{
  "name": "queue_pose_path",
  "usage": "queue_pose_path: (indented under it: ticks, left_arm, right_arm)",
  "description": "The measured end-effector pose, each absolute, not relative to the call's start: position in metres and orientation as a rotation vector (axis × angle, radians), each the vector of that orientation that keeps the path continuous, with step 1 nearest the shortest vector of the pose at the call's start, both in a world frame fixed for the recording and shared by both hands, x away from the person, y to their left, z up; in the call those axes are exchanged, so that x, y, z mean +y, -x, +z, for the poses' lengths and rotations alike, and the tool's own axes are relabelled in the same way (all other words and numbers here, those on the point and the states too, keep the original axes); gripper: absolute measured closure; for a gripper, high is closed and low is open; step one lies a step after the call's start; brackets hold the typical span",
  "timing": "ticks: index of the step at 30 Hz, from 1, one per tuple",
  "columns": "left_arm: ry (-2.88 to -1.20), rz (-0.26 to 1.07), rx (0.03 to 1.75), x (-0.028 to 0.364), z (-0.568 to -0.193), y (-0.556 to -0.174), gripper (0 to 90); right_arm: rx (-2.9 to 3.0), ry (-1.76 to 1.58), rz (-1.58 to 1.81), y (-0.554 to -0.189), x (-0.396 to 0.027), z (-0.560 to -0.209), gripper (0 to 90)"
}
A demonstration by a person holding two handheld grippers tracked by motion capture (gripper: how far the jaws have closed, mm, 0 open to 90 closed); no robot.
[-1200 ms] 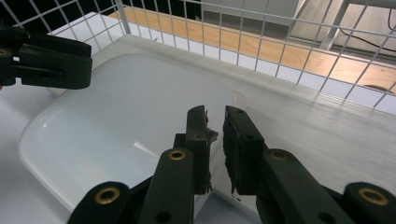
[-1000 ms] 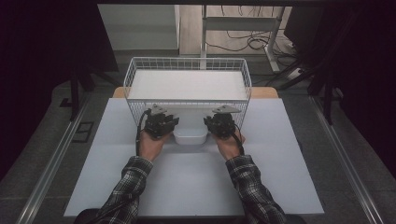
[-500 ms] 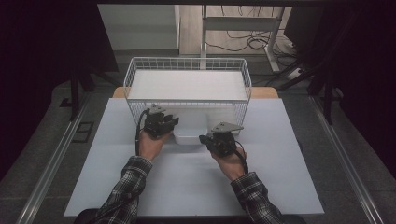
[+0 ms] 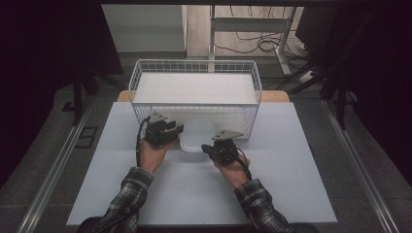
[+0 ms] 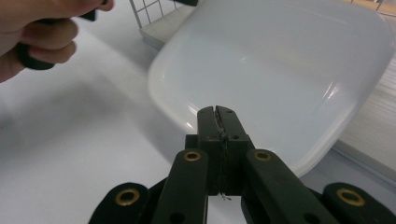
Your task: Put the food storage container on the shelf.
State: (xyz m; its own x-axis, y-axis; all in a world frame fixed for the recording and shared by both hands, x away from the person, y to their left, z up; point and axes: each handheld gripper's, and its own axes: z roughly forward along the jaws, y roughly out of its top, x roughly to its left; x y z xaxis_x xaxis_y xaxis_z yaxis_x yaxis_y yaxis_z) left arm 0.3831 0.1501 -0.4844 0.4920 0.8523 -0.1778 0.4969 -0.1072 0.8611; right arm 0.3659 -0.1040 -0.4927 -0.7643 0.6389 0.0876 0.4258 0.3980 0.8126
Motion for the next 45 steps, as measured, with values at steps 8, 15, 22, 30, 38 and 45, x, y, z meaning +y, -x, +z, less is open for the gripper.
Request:
queue_pose_path:
  ticks: [8, 15, 22, 30, 38, 45]
  left_arm:
    - [-1.735, 0.452, 1.102, 0.166, -0.486, -0.346, 53.3]
    - [-1.742, 0.477, 1.049, 0.175, -0.493, -0.319, 27.0]
    - [-1.771, 0.482, 1.041, 0.183, -0.500, -0.287, 12.5]
    - [-1.802, 0.444, 1.065, 0.193, -0.510, -0.265, 8.8]
    - [-1.877, 0.471, 1.036, 0.188, -0.517, -0.253, 7.2]
    - [-1.922, 0.473, 1.033, 0.185, -0.521, -0.252, 6.5]
  right_arm:
    - [2.462, -0.907, 1.291, -0.355, -0.100, -0.497, 88.5]
    - [2.501, -0.911, 1.228, -0.358, -0.093, -0.516, 88.4]
    - [2.491, -0.891, 1.231, -0.362, -0.086, -0.517, 88.4]
    - [2.451, -0.898, 1.251, -0.373, -0.084, -0.508, 88.4]
    - [2.413, -0.917, 1.241, -0.388, -0.080, -0.505, 88.4]
    - [2.385, -0.946, 1.233, -0.402, -0.078, -0.506, 88.4]
